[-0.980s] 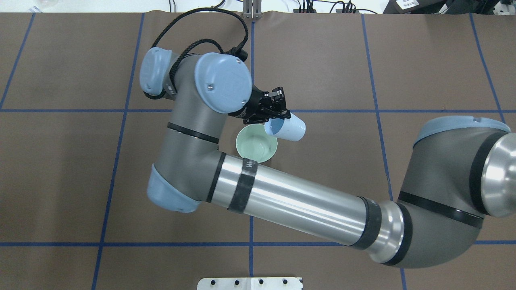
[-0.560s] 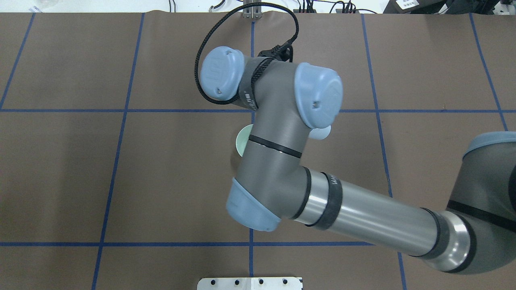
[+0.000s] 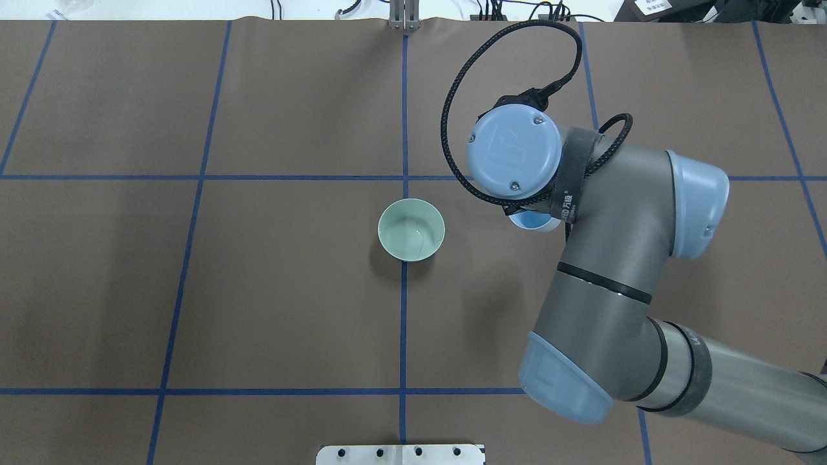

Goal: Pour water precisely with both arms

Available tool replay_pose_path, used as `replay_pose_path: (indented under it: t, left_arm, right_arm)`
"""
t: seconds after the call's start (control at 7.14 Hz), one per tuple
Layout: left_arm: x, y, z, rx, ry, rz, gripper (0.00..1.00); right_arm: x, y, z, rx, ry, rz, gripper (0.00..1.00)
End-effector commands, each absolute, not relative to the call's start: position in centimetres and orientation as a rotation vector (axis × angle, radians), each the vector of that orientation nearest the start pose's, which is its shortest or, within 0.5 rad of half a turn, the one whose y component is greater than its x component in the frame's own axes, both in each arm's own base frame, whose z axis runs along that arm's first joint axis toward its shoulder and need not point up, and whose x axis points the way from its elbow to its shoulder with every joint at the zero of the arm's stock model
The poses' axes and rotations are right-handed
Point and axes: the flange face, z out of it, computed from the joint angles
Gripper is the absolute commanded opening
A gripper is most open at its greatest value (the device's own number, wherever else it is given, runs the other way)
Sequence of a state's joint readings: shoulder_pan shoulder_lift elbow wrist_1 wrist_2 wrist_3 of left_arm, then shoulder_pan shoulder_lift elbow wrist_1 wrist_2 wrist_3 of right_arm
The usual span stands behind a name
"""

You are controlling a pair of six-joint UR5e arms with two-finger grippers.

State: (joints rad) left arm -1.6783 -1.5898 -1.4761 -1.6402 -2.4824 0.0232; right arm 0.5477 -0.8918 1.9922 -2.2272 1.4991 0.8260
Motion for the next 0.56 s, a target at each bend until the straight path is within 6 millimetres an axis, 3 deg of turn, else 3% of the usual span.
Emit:
replay_pose_path:
  t: [0.0,0.42]
  left_arm:
    - [-10.7,-49.1,67.2,0.066,0.921,-0.075,1.00]
    - [-10.7,-49.3,66.0,0.085,0.920,-0.067,1.00]
  right_arm:
    - [-39.3,-40.5,20.4,0.316,-0.402,-0.169,0.00]
    - [-37.0,-39.0,25.5,0.346,-0.499,-0.172,0.00]
